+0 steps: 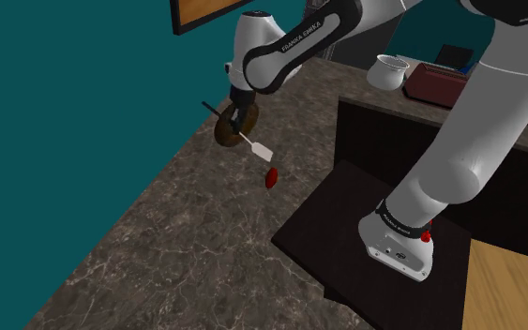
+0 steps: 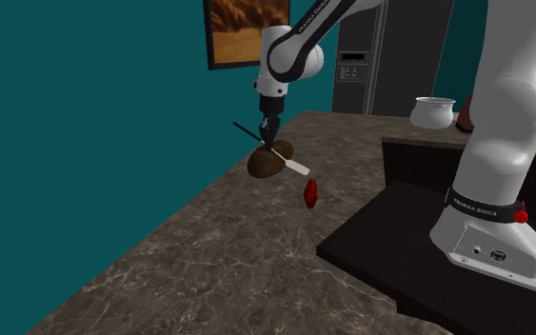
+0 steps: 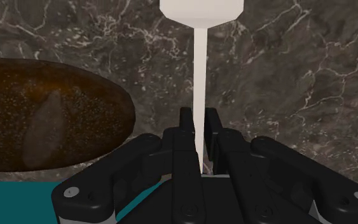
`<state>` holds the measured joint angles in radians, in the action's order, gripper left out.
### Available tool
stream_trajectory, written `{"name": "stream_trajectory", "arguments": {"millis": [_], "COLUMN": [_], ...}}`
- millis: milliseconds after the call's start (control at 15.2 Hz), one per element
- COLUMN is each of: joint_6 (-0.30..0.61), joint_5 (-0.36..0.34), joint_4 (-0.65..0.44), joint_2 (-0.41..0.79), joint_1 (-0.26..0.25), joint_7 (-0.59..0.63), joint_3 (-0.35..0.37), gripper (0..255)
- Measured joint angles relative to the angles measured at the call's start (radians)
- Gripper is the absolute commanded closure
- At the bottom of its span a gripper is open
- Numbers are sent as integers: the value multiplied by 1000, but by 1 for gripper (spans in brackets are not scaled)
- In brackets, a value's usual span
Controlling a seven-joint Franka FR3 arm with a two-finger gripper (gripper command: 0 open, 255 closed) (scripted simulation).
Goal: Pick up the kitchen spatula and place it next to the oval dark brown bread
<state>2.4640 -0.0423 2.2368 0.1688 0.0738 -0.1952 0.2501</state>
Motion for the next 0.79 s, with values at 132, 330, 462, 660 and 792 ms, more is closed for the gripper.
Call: {"name": "stream_trajectory", "arguments": {"millis": [132,330,462,660,792], "joint_6": [-5,-18,-25,-42,-51], "joint_5": [7,23,28,37,41], "joint_4": [-16,-22,-39,-77,-108], "joint_2": [12,3,15,37,60], "joint_1": [33,77,102,146,175], "joint_7": [-58,-138,-182,-258,-307], "joint_3": [-20,-43,-58,-84,-101], "gripper": [255,255,255,255,255]}}
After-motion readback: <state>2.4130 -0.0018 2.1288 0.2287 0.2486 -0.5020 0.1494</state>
